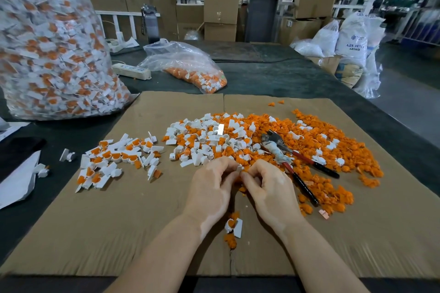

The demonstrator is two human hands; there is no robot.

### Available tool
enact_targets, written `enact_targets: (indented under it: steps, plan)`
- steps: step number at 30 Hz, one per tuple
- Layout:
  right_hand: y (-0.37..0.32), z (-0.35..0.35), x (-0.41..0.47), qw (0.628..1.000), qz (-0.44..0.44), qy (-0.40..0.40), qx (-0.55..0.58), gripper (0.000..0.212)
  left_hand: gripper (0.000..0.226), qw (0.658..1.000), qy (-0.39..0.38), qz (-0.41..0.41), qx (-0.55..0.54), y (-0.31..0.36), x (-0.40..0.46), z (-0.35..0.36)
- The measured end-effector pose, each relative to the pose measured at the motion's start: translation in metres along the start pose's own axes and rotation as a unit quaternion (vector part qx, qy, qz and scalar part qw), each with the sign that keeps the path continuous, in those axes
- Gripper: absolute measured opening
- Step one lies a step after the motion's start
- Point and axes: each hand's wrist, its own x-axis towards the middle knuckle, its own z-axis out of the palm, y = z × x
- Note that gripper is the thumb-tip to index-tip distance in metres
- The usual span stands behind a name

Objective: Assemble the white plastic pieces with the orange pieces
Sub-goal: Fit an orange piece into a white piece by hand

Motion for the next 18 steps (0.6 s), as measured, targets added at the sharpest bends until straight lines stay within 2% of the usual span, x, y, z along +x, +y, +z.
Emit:
enact_targets:
  steps: [6,12,18]
  plan:
    - [-0.0021,0.0019,0.0023,0.999,-0.040,0.033,0.006,0.010,0.005,0.983,-0.011,-0.136,-0.125,-0.0057,0.0043,0.0001]
    - [-0.0003,0.0027,0.0008,0.996,-0.058,0.068,0.003,0.013,0.010,0.963,0.012,-0.176,-0.204,-0.0049,0.0050,-0.0006]
    - [0.0000,0.0033,-0.0002,0.994,-0.071,0.080,-0.003,0.015,0.017,0.965,0.009,-0.164,-0.203,-0.0049,0.0039,-0.0016]
